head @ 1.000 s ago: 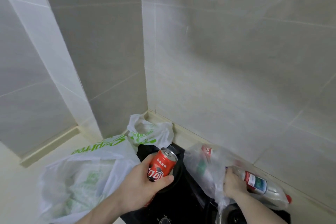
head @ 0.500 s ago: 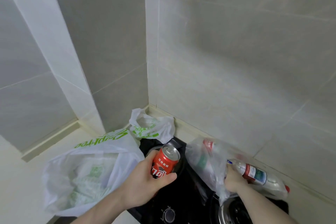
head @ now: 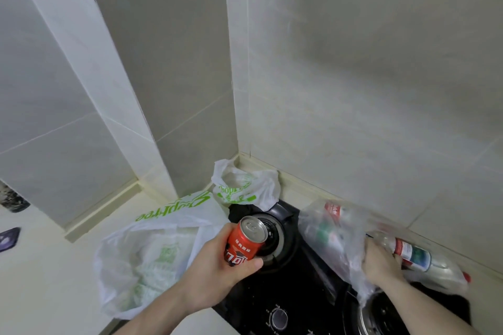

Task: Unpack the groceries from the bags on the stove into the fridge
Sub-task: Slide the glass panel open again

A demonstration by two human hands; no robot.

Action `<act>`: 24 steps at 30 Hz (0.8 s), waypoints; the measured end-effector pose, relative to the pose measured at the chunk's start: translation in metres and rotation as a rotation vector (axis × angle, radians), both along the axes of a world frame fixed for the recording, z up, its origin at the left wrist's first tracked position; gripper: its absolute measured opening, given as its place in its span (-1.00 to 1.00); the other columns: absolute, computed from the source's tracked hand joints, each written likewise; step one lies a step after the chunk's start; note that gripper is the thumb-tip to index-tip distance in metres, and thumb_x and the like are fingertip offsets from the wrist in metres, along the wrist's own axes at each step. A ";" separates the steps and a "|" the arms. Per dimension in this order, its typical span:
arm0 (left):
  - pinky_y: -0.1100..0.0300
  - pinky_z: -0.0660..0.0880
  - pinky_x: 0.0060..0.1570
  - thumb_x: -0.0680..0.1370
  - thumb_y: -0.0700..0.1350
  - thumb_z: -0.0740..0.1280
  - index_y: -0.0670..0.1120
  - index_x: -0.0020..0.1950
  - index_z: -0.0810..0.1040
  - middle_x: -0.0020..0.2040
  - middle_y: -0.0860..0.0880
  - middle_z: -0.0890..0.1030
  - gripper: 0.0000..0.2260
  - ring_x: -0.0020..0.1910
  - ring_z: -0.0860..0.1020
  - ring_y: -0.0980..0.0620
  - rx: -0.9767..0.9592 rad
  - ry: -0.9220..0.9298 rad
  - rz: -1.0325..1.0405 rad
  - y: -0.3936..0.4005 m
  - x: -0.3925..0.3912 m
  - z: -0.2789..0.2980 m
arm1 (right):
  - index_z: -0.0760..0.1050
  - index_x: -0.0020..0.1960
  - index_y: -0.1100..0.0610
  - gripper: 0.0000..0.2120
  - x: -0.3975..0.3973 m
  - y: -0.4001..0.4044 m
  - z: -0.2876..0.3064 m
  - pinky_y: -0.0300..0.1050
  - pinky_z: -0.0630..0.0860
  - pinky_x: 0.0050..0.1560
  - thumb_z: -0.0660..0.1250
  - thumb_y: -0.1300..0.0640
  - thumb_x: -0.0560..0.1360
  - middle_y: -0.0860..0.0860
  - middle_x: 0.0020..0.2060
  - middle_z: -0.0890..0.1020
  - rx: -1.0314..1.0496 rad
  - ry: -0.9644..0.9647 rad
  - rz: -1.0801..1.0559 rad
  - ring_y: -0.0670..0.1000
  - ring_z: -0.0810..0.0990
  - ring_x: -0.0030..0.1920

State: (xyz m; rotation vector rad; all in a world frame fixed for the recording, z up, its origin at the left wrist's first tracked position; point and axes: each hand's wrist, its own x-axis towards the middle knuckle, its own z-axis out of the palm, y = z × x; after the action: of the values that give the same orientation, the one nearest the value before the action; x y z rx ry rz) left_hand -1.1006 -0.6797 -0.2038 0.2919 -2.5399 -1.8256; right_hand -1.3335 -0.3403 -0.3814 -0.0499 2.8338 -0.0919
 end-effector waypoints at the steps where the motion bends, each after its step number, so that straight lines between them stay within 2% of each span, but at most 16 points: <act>1: 0.36 0.44 -0.26 0.48 0.02 0.58 0.04 0.19 0.50 -0.18 0.14 0.63 -0.62 -0.31 0.53 0.22 0.006 0.008 -0.002 -0.002 0.000 0.001 | 0.41 0.36 -0.01 -0.64 0.001 0.001 0.010 0.07 0.41 0.32 0.25 0.15 0.57 0.00 0.36 0.54 0.016 0.033 0.015 0.08 0.49 0.40; 3: 0.35 0.43 -0.26 0.48 0.01 0.58 0.03 0.18 0.50 -0.16 0.12 0.63 -0.63 -0.31 0.53 0.20 0.033 0.022 -0.016 -0.005 0.000 0.004 | 0.46 0.29 -0.03 -0.64 -0.003 0.003 0.027 -0.01 0.48 0.25 0.35 0.15 0.52 -0.01 0.27 0.60 0.022 0.084 0.027 0.08 0.55 0.32; 6: 0.35 0.41 -0.27 0.49 -0.01 0.58 0.03 0.19 0.51 -0.19 0.13 0.62 -0.64 -0.34 0.51 0.20 0.068 0.038 -0.034 -0.008 0.000 0.010 | 0.54 0.19 -0.09 -0.69 -0.009 0.011 0.044 -0.05 0.56 0.09 0.38 0.07 0.45 -0.06 0.14 0.69 0.052 0.143 0.067 0.06 0.65 0.17; 9: 0.38 0.41 -0.29 0.50 -0.07 0.56 0.02 0.21 0.52 -0.24 0.17 0.60 -0.65 -0.37 0.50 0.23 0.100 0.050 -0.066 -0.011 0.004 0.015 | 0.62 0.15 -0.14 -0.73 -0.003 0.015 0.064 -0.08 0.61 0.02 0.39 -0.08 0.47 -0.11 0.05 0.73 -0.017 0.139 0.085 0.01 0.70 0.05; 11: 0.38 0.42 -0.30 0.49 -0.07 0.57 0.03 0.23 0.52 -0.22 0.16 0.62 -0.63 -0.38 0.51 0.24 0.100 0.060 -0.077 -0.012 0.008 0.018 | 0.64 0.02 -0.12 -0.79 0.012 0.010 0.091 -0.08 0.62 -0.09 0.38 -0.17 0.46 -0.12 -0.16 0.71 -0.048 0.147 0.063 -0.01 0.69 -0.14; 13: 0.37 0.43 -0.29 0.48 -0.07 0.58 0.06 0.25 0.53 -0.20 0.16 0.63 -0.60 -0.36 0.52 0.25 0.101 0.065 -0.078 -0.015 0.011 0.020 | 0.61 -0.10 -0.07 -0.75 0.025 0.004 0.115 -0.08 0.61 -0.20 0.40 -0.21 0.38 -0.10 -0.29 0.66 -0.065 0.128 0.056 -0.05 0.63 -0.28; 16: 0.34 0.44 -0.29 0.48 -0.07 0.58 0.07 0.26 0.53 -0.19 0.15 0.63 -0.59 -0.34 0.52 0.24 0.123 0.070 -0.090 -0.020 0.016 0.022 | 0.61 -0.16 0.00 -0.60 0.048 -0.001 0.150 -0.13 0.53 -0.29 0.47 -0.34 0.32 -0.08 -0.32 0.66 -0.095 0.145 0.075 -0.07 0.62 -0.32; 19: 0.34 0.44 -0.29 0.48 -0.09 0.58 0.06 0.25 0.53 -0.20 0.14 0.63 -0.60 -0.33 0.51 0.23 0.136 0.078 -0.097 -0.026 0.020 0.022 | 0.60 -0.25 0.05 -0.64 0.074 -0.005 0.181 -0.17 0.41 -0.37 0.51 -0.25 0.38 -0.05 -0.40 0.63 -0.176 0.227 0.020 -0.09 0.59 -0.36; 21: 0.35 0.44 -0.28 0.48 -0.10 0.58 0.06 0.24 0.53 -0.19 0.13 0.64 -0.61 -0.33 0.51 0.23 0.129 0.083 -0.097 -0.029 0.022 0.021 | 0.58 -0.29 -0.01 -0.67 0.092 -0.007 0.196 -0.16 0.45 -0.33 0.52 -0.25 0.38 -0.08 -0.43 0.61 -0.202 0.295 -0.004 -0.08 0.59 -0.35; 24: 0.36 0.44 -0.28 0.48 -0.11 0.58 0.07 0.23 0.53 -0.20 0.14 0.64 -0.61 -0.34 0.51 0.24 0.124 0.087 -0.105 -0.033 0.025 0.020 | 0.53 -0.35 -0.04 -0.61 0.117 -0.013 0.213 -0.11 0.48 -0.33 0.51 -0.33 0.36 -0.07 -0.48 0.57 -0.258 0.416 -0.045 -0.07 0.56 -0.39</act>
State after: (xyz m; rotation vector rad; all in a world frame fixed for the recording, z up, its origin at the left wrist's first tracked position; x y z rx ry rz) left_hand -1.0758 -0.7122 -0.1838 0.0781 -2.4327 -1.9889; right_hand -1.2161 -0.3531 -0.1688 -0.0690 3.2179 -0.5122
